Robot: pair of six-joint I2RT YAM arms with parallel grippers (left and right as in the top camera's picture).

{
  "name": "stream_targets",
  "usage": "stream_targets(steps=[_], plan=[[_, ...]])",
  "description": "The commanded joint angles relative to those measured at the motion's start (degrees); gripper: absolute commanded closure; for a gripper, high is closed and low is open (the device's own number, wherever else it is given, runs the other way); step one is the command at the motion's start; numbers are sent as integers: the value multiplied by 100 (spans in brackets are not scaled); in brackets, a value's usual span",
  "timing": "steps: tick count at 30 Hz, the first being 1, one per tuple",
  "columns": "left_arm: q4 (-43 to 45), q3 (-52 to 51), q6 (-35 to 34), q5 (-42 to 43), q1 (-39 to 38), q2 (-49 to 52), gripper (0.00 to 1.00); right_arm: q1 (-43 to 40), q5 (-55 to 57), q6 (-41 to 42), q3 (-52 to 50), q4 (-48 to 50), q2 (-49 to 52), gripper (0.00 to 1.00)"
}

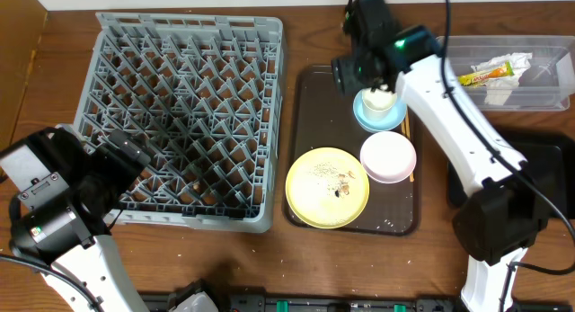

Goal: Sort waste into correct bins and load items into the dishwasher
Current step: 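Grasp the white cup from the light-blue bowl with the right gripper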

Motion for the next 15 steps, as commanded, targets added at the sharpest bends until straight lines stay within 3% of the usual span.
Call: stream_targets(steps=[1, 5, 15], plan=[[4, 122, 74, 72, 33, -15, 0, 39, 741, 610, -354, 79, 26, 30], [4, 122, 74, 72, 33, -15, 0, 39, 697, 734, -750, 267, 39, 39], [4, 122, 74, 72, 33, -15, 0, 44, 271, 564, -1626, 1152, 79, 49]])
